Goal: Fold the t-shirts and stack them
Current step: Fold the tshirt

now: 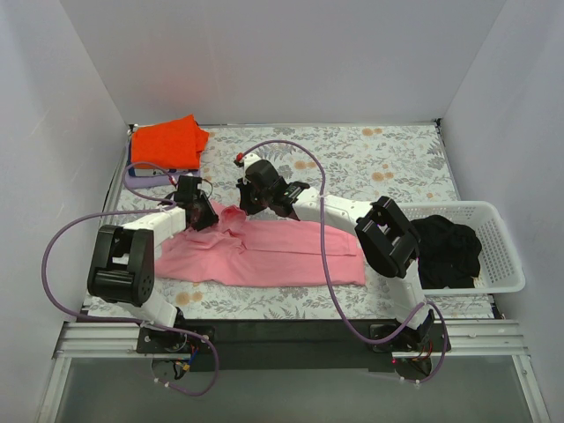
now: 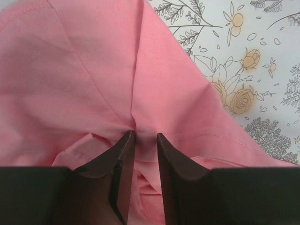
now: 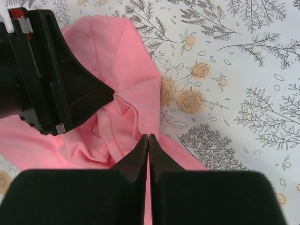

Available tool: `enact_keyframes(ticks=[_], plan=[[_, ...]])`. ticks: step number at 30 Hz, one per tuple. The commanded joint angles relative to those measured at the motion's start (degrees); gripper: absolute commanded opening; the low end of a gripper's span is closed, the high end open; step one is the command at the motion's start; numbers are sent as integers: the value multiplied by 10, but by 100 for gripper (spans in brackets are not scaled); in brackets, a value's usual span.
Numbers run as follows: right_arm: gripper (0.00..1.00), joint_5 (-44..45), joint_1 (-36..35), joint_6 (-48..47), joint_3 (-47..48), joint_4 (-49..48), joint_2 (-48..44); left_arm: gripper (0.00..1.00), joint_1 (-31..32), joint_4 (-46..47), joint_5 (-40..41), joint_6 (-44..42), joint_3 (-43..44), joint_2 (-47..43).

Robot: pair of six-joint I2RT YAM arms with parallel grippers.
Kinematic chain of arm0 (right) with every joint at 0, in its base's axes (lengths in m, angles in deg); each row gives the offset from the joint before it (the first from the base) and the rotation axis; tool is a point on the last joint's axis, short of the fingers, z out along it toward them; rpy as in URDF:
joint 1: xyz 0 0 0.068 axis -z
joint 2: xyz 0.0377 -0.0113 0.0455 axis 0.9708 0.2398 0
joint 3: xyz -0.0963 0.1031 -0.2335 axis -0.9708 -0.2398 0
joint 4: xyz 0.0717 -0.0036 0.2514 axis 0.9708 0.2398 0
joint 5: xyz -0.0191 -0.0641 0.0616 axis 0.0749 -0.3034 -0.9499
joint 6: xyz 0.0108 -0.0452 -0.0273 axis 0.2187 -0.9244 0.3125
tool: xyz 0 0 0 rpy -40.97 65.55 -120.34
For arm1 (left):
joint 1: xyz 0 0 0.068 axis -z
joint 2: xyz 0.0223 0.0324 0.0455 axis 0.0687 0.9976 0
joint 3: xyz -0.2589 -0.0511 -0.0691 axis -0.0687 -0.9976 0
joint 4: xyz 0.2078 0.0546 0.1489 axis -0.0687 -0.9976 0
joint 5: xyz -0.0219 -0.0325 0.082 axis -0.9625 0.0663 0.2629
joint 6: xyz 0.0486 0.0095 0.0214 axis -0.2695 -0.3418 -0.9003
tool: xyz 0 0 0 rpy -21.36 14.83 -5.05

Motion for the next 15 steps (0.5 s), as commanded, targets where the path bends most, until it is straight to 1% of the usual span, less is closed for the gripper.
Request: enact_keyframes(ticks=[1,2,3,4,8,12,15], plan=[[1,-1,4,5,-8,-24,-14,24,3,4,-4,-4,15,3],[1,-1,4,5,-9,-23,-15,19,3,6,-9,-4,15,5],[1,-1,3,6,-9,-24,-17,7,3,9,-13,-4,15,5],[1,-1,3,4,-10,-23,-18,1,3,11,-16,-4,15,4],[1,-10,3,1,-11,-24,-21,0,3,12,-4,-8,29,-20],[1,-11,1,-7,-23,-25,-41,0,-3,-13,31,-19,51,-59],[1,-12,-3,-14,-30,-26,-55,0,-15,-28,32,-26,59,-85]])
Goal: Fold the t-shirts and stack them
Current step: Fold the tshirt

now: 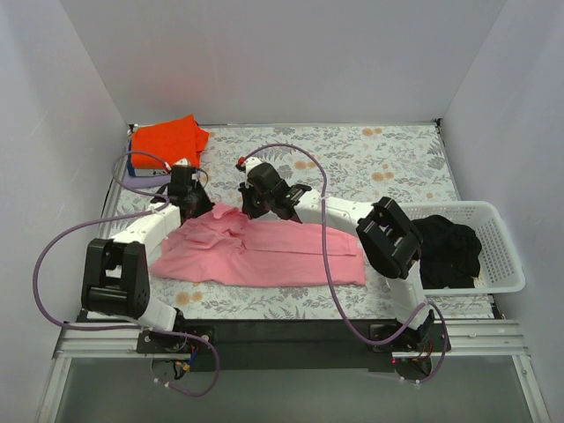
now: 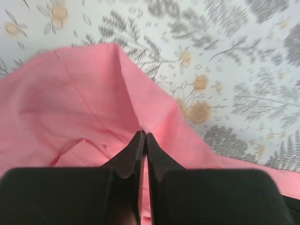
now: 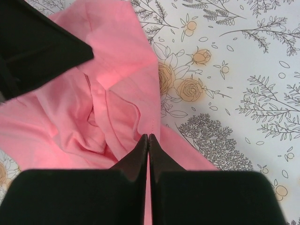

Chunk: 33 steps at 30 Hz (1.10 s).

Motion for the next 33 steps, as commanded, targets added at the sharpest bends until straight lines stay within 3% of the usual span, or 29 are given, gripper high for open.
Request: enact_keyframes(ticks=[1,14,33], plan=[[1,-6,-5,-12,-5,-22,-47,0,-13,-14,22,-17,26,-56],[1,-12,-56,-39,-56,-22,-92,0,-103,-111,32,-52,14,-133],[1,-10,-144,-55,-90,-10,-115,0,-124,-229,121,-30,-8,-244]])
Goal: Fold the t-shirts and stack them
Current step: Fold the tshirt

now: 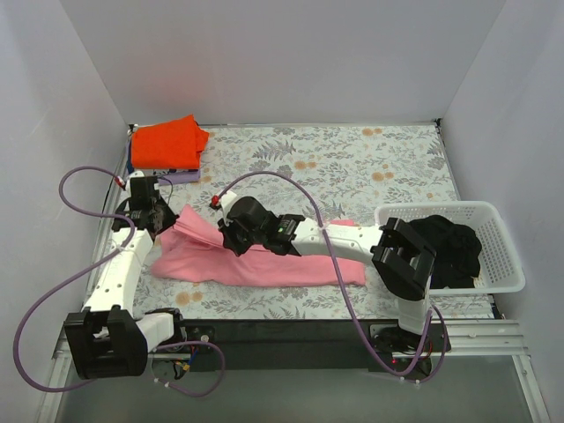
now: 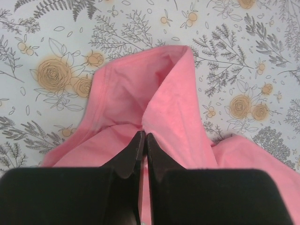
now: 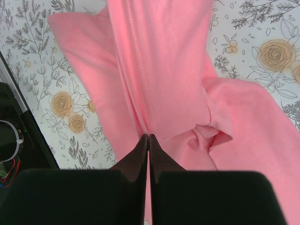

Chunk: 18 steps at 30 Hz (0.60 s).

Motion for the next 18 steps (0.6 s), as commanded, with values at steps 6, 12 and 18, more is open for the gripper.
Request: enact_keyframes(ticks=[6,12,18], plan=[[1,4,-27,-8,-18,13,-19,0,-6,-43,69,22,2,-46],[1,10,-42,-10,-18,19,-15,0,-7,-66,59,37,15,-67],[1,16,-50,-11,-23,23,-8,0,-6,-104,50,47,41,-65]])
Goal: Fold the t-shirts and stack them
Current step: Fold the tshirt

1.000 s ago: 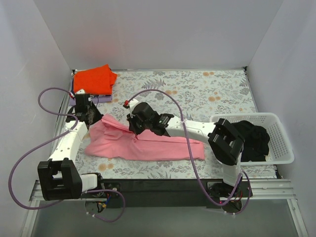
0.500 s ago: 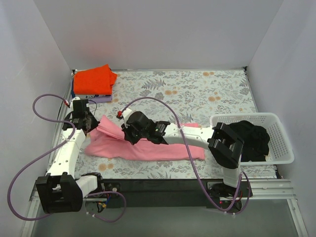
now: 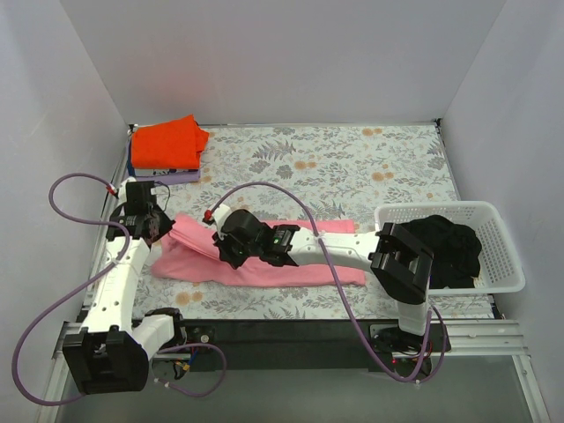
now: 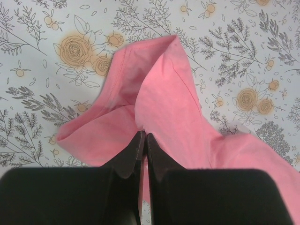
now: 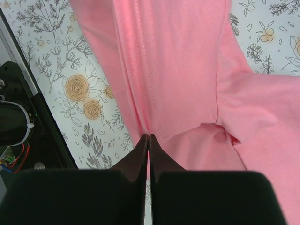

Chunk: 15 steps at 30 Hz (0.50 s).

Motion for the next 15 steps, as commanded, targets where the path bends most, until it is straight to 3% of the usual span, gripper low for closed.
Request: enact_keyframes(ticks=[1,2,3,6,8,9,15], plan=[[1,7,-8,-9,-13,18,-6,0,-6,-22,20,10,35,-9],[1,8,-10,-10,-13,19,-6,6,-6,-32,20,10,42,-10],[1,6,-13,-11,-12,20,-4,37,-7,-37,19,8,44,-11],[4,4,-15,-13,-7,29,-2,68,-7,-62,37,8,60,-22],[19,3,-15,-19,-6,38,-9,76,-6,-70,50,7,72,-31],[25,5,-16,-22,-4,43,-13,84,-7,-70,50,6,92,-39],[37,62,-9,-35,-18,71,-78,88,-6,-24,-31,26,133,3]])
